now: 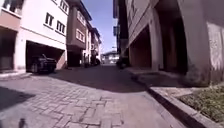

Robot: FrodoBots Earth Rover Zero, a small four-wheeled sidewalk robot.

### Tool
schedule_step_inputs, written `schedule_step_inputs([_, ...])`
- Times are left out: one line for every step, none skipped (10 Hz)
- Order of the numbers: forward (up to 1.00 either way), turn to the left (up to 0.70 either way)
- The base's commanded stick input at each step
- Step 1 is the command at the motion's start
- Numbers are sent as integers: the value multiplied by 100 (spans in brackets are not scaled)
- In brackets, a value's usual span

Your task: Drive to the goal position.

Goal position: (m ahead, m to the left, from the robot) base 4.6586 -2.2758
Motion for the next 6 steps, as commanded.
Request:
schedule_step_inputs([70, 0])
schedule_step_inputs([70, 0])
schedule_step_inputs([70, 0])
schedule_step_inputs([70, 0])
schedule_step_inputs([70, 0])
schedule_step_inputs([70, 0])
